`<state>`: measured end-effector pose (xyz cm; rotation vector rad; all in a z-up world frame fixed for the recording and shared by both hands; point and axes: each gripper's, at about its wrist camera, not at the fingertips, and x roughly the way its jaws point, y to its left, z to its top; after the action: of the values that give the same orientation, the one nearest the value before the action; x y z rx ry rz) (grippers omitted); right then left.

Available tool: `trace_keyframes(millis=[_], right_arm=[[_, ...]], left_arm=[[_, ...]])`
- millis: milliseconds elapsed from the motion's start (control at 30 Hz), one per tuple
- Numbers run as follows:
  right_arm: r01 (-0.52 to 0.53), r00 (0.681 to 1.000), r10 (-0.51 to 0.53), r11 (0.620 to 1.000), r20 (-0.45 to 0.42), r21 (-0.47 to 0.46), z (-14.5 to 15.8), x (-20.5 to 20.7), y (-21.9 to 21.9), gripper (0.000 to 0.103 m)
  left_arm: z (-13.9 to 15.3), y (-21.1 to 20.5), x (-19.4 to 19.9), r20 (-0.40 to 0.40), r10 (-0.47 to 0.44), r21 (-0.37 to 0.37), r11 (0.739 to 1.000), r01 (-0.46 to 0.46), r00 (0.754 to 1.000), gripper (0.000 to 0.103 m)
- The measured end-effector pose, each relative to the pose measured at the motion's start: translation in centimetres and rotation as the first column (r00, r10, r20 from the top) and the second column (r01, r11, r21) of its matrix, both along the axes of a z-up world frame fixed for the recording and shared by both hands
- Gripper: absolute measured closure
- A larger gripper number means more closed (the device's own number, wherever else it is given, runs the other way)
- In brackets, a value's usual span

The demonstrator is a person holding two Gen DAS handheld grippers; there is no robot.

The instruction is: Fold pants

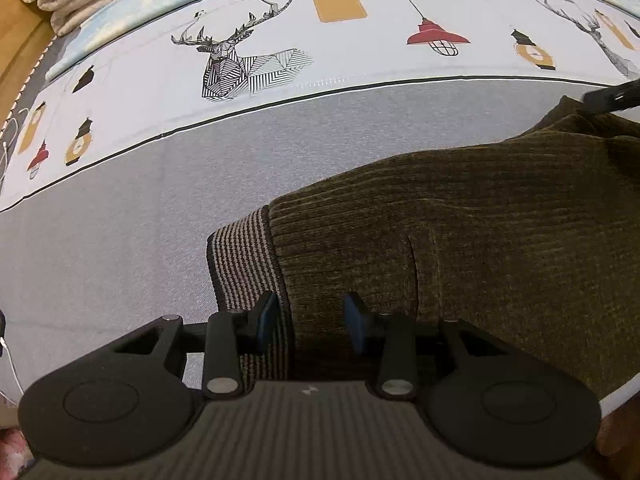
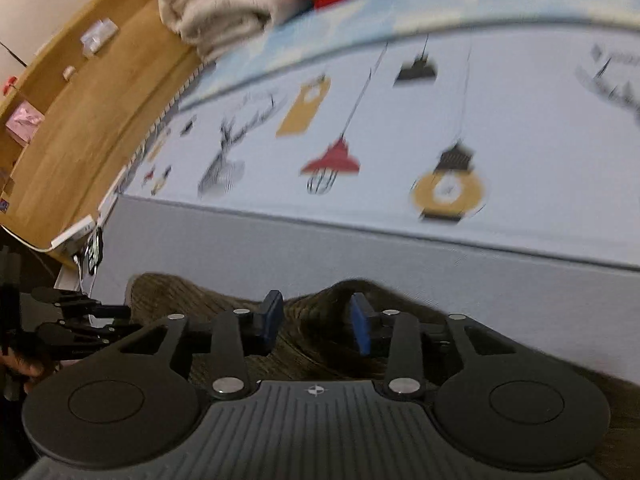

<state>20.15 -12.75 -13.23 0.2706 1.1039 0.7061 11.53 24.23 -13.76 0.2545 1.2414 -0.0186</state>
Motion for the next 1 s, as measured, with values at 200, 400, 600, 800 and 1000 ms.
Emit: trace_keyframes(millis=[200,400,600,800,1000], right_arm=[[-0.104,0.993,0.102,0.994,-0.053,-0.026,-1.8,0.9,2.0,0.089],[-0.113,0.988,0.117,0.993,0.100,-0.046,1.4,2.1,2.1,0.092],[0.132,0.972,-0.065,0.946,0.226,-0.296,0.5,2.3,1.7,0.090],[0.059,0.974,-0.035,0.993,0.225,-0.099,4.0,0.9,-1.8,0.088],[-0.344,0.916,0.371,0.923,0.155,-0.174,2.5,-3.7,1.3,0.088]], left_arm=[[0.0,0.4,-0.1,0.004,-0.018,-0.020,1.000,0.018,1.000,0.061],[0.1,1.1,-0.3,0.012,-0.024,-0.050,0.998,0.024,1.000,0.061],[0.4,1.3,-0.6,0.015,-0.016,-0.063,0.998,0.017,1.000,0.061],[1.3,2.2,-0.7,0.048,0.021,-0.091,0.996,-0.016,0.999,0.061],[2.4,2.3,-0.5,0.090,0.051,-0.130,0.991,-0.039,0.995,0.061]])
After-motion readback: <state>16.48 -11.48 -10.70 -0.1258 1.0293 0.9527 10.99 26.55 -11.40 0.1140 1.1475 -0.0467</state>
